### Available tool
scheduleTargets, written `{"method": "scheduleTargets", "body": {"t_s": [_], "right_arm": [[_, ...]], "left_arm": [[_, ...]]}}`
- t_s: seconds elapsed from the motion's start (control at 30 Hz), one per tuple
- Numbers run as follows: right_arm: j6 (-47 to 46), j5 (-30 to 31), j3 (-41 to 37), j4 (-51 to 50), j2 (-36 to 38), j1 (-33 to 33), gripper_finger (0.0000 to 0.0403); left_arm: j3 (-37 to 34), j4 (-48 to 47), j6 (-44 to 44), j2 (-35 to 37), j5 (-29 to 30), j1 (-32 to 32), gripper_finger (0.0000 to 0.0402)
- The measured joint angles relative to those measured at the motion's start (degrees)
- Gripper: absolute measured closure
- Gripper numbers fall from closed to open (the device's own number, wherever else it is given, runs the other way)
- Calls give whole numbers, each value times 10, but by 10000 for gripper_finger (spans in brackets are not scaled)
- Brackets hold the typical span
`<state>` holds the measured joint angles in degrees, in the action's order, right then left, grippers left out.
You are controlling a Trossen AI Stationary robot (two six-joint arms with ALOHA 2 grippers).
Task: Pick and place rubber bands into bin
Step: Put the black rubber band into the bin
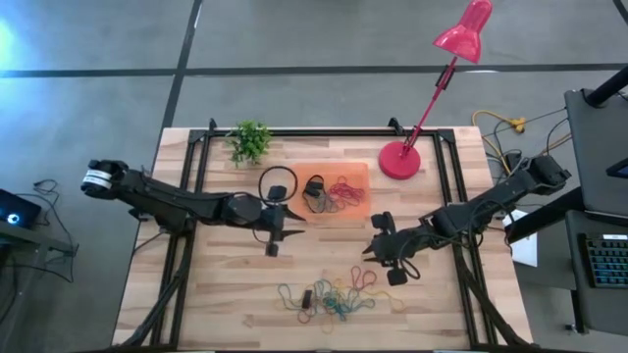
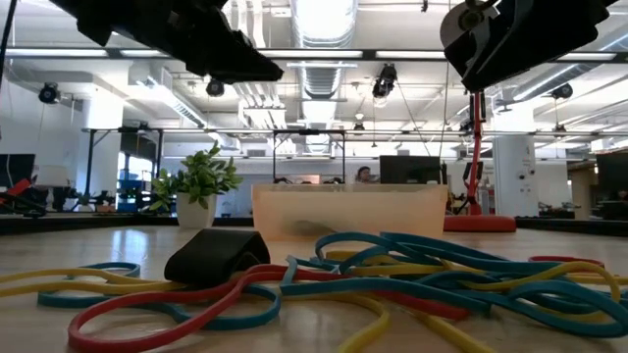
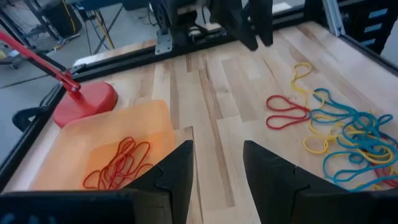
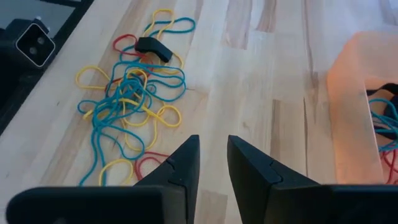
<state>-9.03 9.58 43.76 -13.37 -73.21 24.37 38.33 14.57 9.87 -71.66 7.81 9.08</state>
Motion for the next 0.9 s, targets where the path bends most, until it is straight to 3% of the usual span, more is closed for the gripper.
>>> {"method": "scheduleTargets", "body": {"t_s": [0.4,0.5,0.7,0.9], "right_arm": [[-29,-11,0,87,0,0,321],[-70,-10,1,123,1,0,322],[-98,-2,1,167,1,0,332],[-83,-2,1,147,1,0,332]], "left_arm": [[-2,7,-12,40,-1,0,276],[-2,-1,-75,40,-47,0,276],[-6,-10,-106,17,-137,10,276],[1,-73,-134,-1,-158,54,276]]}}
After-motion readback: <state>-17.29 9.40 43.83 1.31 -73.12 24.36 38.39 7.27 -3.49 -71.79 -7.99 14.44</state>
